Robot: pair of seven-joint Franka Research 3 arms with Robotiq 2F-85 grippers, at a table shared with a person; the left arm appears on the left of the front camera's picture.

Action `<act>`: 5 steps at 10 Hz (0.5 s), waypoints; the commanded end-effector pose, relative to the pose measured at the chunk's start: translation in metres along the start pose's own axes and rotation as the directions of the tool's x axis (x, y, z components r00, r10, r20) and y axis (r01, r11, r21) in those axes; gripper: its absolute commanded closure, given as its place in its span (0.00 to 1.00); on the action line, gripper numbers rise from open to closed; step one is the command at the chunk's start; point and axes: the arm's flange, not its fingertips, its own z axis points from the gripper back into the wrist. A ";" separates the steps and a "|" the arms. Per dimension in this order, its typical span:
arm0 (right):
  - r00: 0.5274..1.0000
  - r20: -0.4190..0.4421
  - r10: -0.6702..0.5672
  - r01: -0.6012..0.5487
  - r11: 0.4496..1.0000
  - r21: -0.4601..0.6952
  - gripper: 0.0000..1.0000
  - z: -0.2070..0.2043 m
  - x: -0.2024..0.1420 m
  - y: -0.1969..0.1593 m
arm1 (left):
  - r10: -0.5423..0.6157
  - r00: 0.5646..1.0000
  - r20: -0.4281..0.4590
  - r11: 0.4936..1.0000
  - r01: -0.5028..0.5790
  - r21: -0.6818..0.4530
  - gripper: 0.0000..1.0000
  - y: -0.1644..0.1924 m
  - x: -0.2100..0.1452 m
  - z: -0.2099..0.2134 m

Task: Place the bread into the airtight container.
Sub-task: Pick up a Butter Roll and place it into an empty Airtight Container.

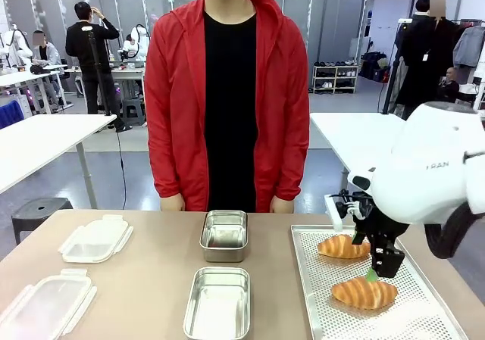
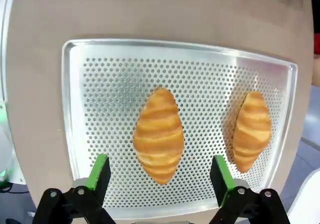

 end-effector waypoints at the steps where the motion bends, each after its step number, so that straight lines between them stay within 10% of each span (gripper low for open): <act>1: 0.999 -0.029 -0.021 0.021 1.000 -0.002 0.00 -0.032 -0.015 0.031 | -0.013 1.000 0.001 1.000 0.013 -0.004 0.00 0.000 0.000 0.001; 5: 0.999 -0.048 -0.015 0.016 0.999 0.033 0.00 -0.068 -0.030 0.032 | -0.013 1.000 0.001 1.000 0.013 -0.004 0.00 0.000 0.000 0.001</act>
